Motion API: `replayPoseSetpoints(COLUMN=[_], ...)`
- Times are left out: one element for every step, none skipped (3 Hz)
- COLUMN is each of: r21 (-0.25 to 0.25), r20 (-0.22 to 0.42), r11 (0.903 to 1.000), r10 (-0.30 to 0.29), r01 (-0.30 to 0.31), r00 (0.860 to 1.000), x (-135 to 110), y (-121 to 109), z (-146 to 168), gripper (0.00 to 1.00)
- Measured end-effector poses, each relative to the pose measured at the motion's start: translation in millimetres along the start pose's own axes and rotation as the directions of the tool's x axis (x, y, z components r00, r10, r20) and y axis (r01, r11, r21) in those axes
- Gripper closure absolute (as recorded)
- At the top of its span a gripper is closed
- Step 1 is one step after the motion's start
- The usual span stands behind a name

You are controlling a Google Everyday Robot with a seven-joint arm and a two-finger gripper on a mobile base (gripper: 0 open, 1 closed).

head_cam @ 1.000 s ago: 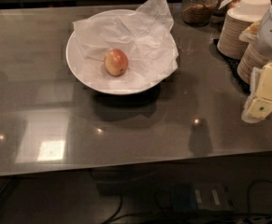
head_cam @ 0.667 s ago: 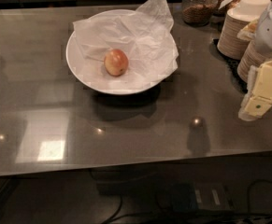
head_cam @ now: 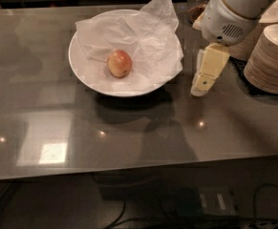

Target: Pick apple from white bowl

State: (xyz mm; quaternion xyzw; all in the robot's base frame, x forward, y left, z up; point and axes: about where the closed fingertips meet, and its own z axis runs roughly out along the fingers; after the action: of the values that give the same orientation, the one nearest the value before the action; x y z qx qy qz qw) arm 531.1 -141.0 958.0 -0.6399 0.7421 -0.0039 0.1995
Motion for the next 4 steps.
replayPoseSetpoints(r21=[-0.007, -0.007, 0.002, 0.030], r20=[0.140, 0.165, 0.179, 0.261], r11=[0.9991, 0.9992, 0.9995, 0.9993], r10=[-0.041, -0.038, -0.032, 0.014], r01=[0.042, 0.040, 0.032, -0.022], r00=[0.989, 0.986, 0.983, 0.965], x=[-39, -44, -45, -52], y=[-32, -35, -37, -50], z=[16, 14, 16, 33], gripper=[0.00, 0.00, 0.00, 0.00])
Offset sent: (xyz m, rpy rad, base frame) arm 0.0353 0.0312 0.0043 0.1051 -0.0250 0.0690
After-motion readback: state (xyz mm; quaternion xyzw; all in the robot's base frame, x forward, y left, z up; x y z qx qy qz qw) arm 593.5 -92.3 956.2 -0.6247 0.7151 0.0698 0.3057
